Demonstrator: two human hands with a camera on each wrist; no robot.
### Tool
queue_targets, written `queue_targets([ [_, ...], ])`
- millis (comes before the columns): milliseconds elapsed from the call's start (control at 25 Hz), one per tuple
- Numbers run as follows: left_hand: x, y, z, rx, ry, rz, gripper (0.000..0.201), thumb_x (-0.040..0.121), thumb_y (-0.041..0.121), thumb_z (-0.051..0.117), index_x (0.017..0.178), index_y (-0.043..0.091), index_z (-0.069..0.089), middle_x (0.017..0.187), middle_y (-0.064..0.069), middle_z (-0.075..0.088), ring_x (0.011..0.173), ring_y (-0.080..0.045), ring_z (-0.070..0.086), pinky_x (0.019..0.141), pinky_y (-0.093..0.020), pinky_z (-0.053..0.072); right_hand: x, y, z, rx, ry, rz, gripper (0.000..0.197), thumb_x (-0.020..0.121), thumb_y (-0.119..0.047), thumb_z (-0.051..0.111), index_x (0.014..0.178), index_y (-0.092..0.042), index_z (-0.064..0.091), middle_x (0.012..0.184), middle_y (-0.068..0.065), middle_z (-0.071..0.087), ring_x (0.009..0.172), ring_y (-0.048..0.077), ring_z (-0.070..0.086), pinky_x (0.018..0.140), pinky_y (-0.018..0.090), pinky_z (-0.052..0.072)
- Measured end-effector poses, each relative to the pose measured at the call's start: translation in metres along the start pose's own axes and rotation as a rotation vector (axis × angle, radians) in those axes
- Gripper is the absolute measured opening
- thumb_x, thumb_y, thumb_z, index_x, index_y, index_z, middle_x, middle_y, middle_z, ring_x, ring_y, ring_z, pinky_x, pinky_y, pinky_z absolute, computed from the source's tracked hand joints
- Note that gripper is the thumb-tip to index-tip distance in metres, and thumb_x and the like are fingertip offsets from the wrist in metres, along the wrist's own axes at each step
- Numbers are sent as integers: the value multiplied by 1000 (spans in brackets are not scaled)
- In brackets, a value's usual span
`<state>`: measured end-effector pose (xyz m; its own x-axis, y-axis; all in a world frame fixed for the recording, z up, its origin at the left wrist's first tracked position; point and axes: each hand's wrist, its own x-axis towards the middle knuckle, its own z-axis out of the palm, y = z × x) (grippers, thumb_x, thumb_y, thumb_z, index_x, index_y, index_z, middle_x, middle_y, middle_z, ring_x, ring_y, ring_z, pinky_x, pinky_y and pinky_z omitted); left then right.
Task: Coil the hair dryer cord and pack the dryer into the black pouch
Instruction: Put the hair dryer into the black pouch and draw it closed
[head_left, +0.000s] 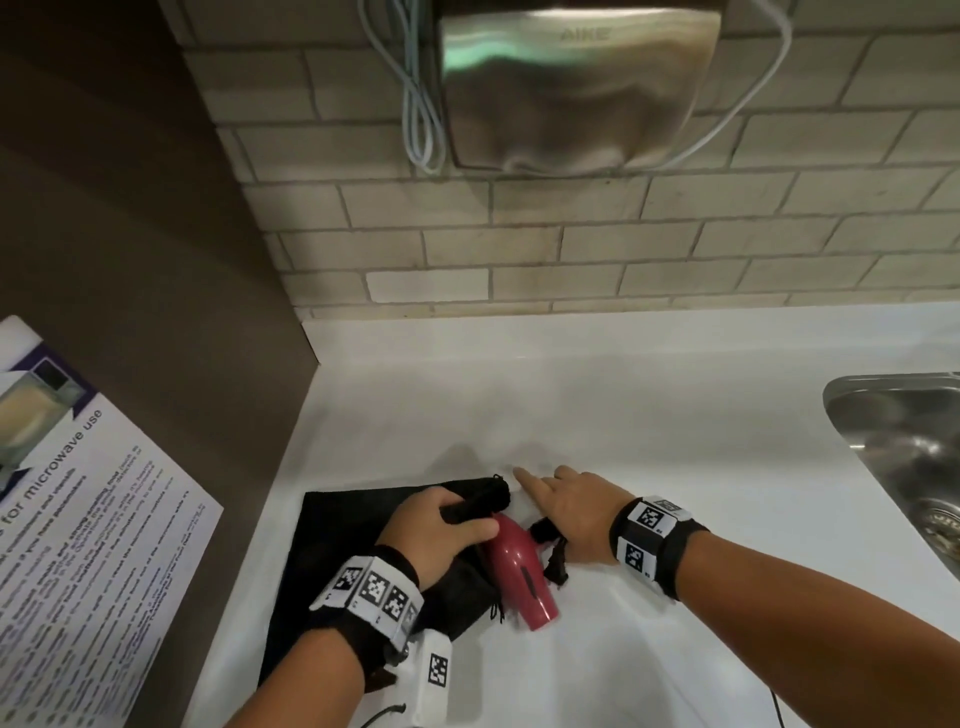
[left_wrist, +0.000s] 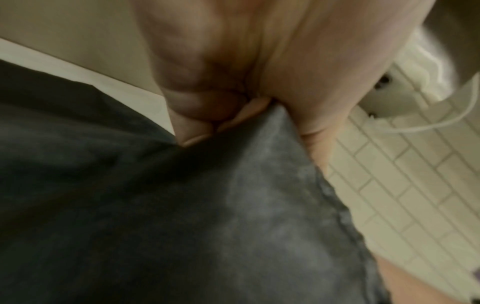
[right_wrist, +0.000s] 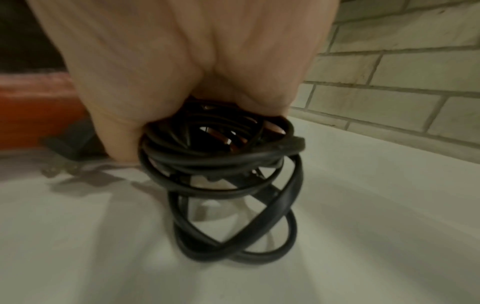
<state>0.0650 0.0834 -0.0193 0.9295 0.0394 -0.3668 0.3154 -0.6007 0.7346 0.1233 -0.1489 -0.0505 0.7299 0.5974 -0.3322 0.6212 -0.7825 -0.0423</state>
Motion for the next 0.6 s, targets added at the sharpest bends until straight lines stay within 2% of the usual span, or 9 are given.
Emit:
queue_targets([
  [40,0,5,-12,-10,34,25,41,77,53,79,102,21,74,96,9,75,91,-10,70,85,-29,54,-4,3,-3,-21,13,-11,88,85,-43,72,157,-14,29,125,5,63,112,29,56,87,42,54],
  [120,1,19,-36,33,124,98,32,93,45,66,97,15,75,93,4,74,89,-14,67,79,-26,46,-13,14,-17,-44,44,-27,47,86,-39,69,129,-20,60,116,2,61,107,27,58,82,39,54],
  [200,3,30,-58,45,215,153,29,100,35,58,93,11,74,92,-4,75,88,-22,66,72,-27,42,-23,27,-38,46,94,10,28,85,-36,68,111,-24,67,108,-1,61,99,24,60,80,37,55],
  [280,6,39,-75,-5,290,164,29,101,31,57,90,10,73,90,-7,75,87,-26,66,66,-28,43,-35,40,-64,200,163,77,27,83,-36,70,108,-26,69,104,-4,63,95,21,61,80,34,54],
  [400,7,53,-91,-75,374,195,30,101,32,57,91,8,74,90,-9,75,89,-26,67,67,-23,45,-50,42,-106,459,269,112,26,80,-39,79,101,-27,70,96,-8,66,88,17,63,79,30,53],
  [520,4,67,-92,-149,382,263,30,101,30,58,88,8,72,86,-11,74,87,-28,67,66,-21,45,-57,29,-140,759,310,65,29,71,-37,80,94,-22,73,83,-3,73,78,17,69,77,37,61],
  [560,3,71,-90,-164,376,285,29,101,30,58,88,8,72,86,-11,74,87,-27,68,67,-21,45,-56,23,-147,860,313,26,29,70,-31,77,98,-21,75,80,-3,74,73,13,69,74,35,62],
  [600,2,74,-86,-176,363,309,27,101,29,59,89,9,73,87,-10,75,87,-26,68,68,-21,46,-54,16,-152,955,308,-20,28,74,-20,75,101,-24,76,78,-7,74,72,10,68,72,29,61],
])
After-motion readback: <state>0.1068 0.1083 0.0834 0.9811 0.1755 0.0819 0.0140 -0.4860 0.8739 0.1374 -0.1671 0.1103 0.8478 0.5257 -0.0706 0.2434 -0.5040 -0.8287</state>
